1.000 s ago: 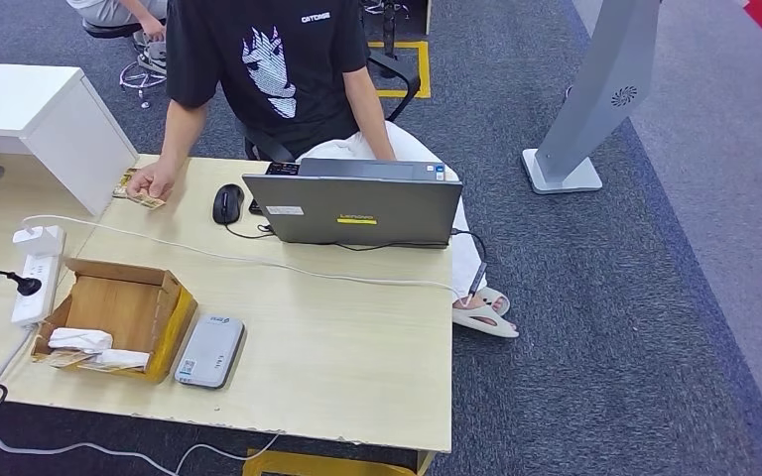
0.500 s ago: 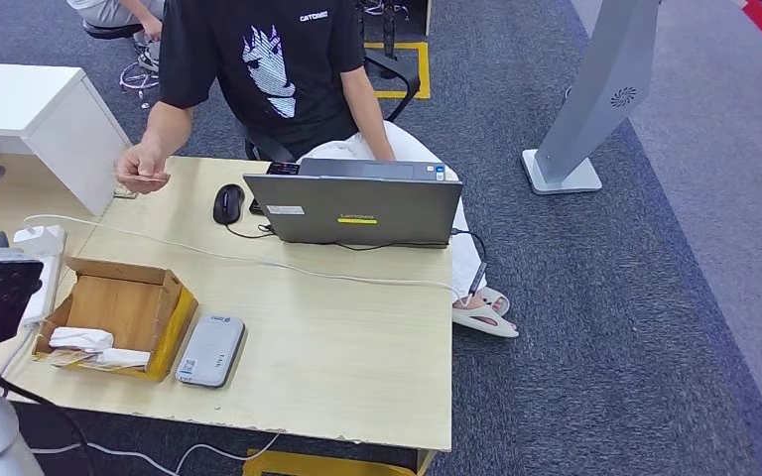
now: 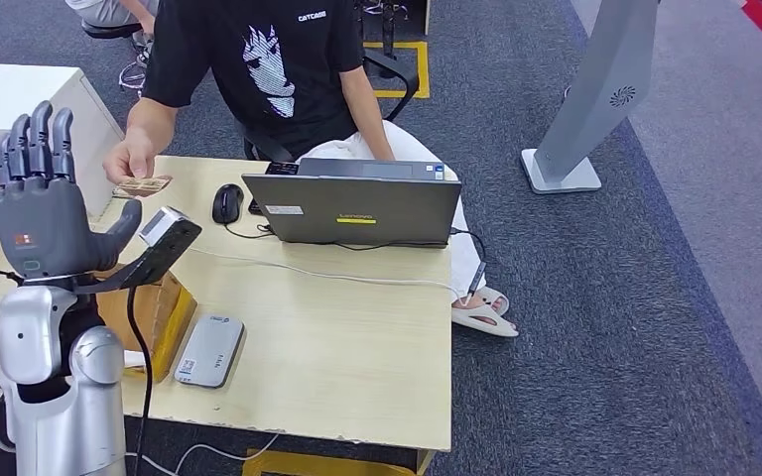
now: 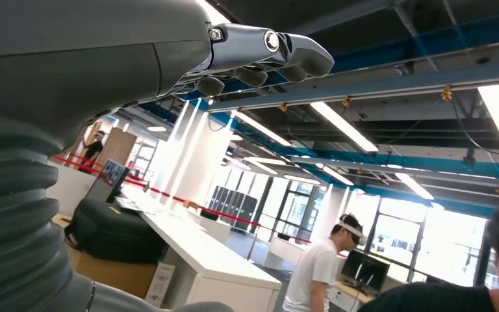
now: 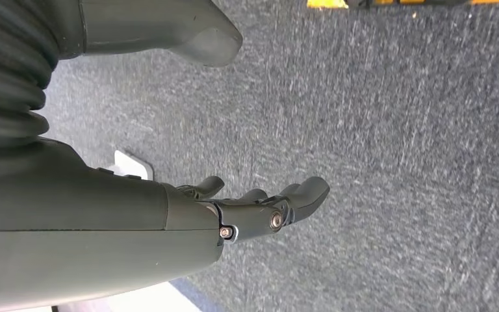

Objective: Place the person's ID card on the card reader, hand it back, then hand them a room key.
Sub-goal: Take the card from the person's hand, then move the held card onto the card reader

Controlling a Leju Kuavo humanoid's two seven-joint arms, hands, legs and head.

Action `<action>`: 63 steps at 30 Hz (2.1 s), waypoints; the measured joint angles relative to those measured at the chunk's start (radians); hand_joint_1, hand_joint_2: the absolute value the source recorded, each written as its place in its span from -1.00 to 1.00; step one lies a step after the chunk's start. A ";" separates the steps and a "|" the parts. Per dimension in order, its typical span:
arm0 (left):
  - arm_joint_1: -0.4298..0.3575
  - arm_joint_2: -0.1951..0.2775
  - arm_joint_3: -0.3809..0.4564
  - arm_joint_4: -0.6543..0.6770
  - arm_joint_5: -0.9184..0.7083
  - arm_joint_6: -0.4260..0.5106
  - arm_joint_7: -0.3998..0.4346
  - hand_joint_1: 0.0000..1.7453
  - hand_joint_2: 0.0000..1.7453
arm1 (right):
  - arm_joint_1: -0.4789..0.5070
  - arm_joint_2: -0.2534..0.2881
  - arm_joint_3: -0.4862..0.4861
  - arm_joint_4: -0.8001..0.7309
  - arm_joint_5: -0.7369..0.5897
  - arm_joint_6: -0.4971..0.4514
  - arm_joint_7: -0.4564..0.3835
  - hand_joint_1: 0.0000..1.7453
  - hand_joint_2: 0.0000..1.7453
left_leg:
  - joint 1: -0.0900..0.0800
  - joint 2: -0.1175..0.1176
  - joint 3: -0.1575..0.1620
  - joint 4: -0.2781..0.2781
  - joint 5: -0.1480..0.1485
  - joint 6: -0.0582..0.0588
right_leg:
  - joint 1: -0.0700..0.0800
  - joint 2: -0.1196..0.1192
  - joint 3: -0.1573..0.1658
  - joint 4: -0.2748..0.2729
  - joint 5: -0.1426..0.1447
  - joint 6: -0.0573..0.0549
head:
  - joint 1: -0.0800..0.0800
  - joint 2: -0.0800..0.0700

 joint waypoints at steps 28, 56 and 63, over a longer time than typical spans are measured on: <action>0.022 0.025 -0.060 0.104 -0.008 0.037 0.013 1.00 1.00 | -0.006 -0.007 -0.040 -0.005 -0.006 0.051 -0.003 -1.00 1.00 | 0.000 0.000 -0.001 0.000 0.000 0.000 | 0.000 0.000 0.000 0.000 0.000 0.000 | 0.000 0.000; 0.224 0.033 -0.194 -0.076 0.133 -0.077 -0.116 1.00 1.00 | 0.002 0.026 -0.106 -0.111 0.010 0.126 0.011 -1.00 1.00 | 0.000 0.000 -0.002 0.000 -0.001 0.000 | 0.000 0.000 -0.001 0.000 0.000 0.000 | 0.000 0.000; 0.347 0.082 -0.266 -0.128 0.053 -0.088 -0.055 1.00 1.00 | 0.007 0.043 -0.139 -0.180 0.007 0.163 0.006 -1.00 1.00 | 0.000 0.000 -0.001 0.000 0.000 0.000 | 0.000 0.000 -0.001 0.000 0.000 0.000 | 0.000 0.000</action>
